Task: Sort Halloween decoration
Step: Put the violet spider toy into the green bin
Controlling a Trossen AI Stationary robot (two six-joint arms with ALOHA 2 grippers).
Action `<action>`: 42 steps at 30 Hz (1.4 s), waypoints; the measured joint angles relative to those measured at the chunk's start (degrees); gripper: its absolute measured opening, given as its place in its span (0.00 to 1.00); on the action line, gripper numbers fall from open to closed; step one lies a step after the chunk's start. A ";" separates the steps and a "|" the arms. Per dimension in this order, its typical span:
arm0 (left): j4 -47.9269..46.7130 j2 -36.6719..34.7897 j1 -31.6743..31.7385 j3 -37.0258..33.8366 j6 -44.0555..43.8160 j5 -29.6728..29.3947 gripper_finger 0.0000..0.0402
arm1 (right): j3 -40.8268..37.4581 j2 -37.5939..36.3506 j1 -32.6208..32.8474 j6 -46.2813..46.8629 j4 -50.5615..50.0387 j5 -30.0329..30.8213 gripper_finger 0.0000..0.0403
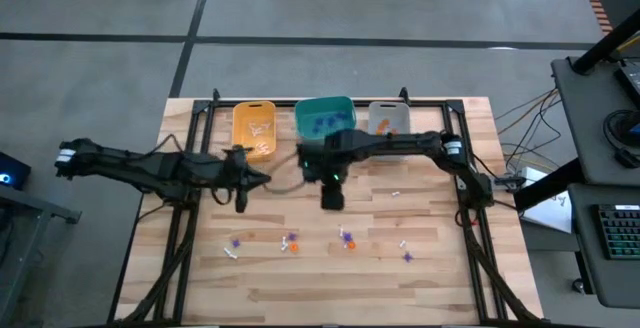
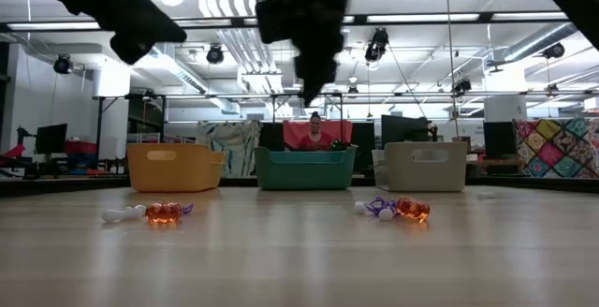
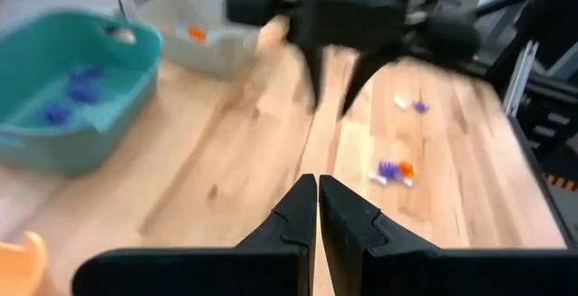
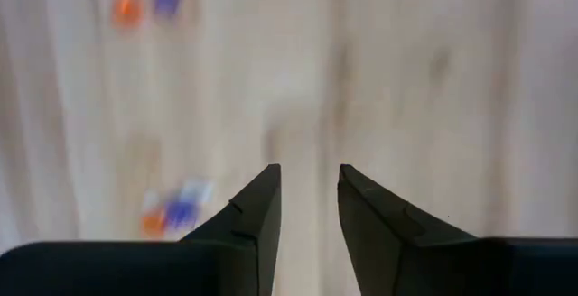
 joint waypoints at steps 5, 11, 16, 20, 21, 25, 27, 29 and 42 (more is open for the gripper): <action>0.34 7.27 -3.27 0.00 -2.73 0.02 0.00 | -3.10 -1.02 5.36 0.17 -6.43 0.00 0.22; 0.36 14.79 -10.32 0.00 -1.83 0.02 0.00 | -10.06 -3.52 11.32 0.24 -7.17 -0.01 0.20; 3.02 20.31 -15.84 0.13 -1.10 0.02 0.00 | -17.61 -7.69 14.62 2.14 -6.51 0.00 0.17; 7.43 24.52 -18.02 0.17 -1.10 0.02 0.00 | -24.45 -12.91 16.03 5.74 -3.84 -0.02 0.16; 8.69 25.55 -18.21 0.18 -1.10 0.00 0.00 | -26.22 -14.47 16.18 6.75 -3.35 0.00 0.16; 13.49 29.79 -18.21 0.22 -1.02 0.00 0.00 | -33.28 -21.69 16.38 10.83 0.31 0.04 0.14; 15.15 31.69 -18.21 0.24 -0.13 0.00 0.00 | -37.08 -25.74 16.34 12.44 3.75 0.10 0.14; 16.47 33.40 -18.21 0.24 0.60 0.04 0.00 | -41.00 -30.09 16.33 13.70 8.60 0.17 0.13; 23.09 41.14 -18.19 0.24 6.87 -0.02 0.10 | -61.57 -47.86 16.58 19.30 39.98 4.19 0.13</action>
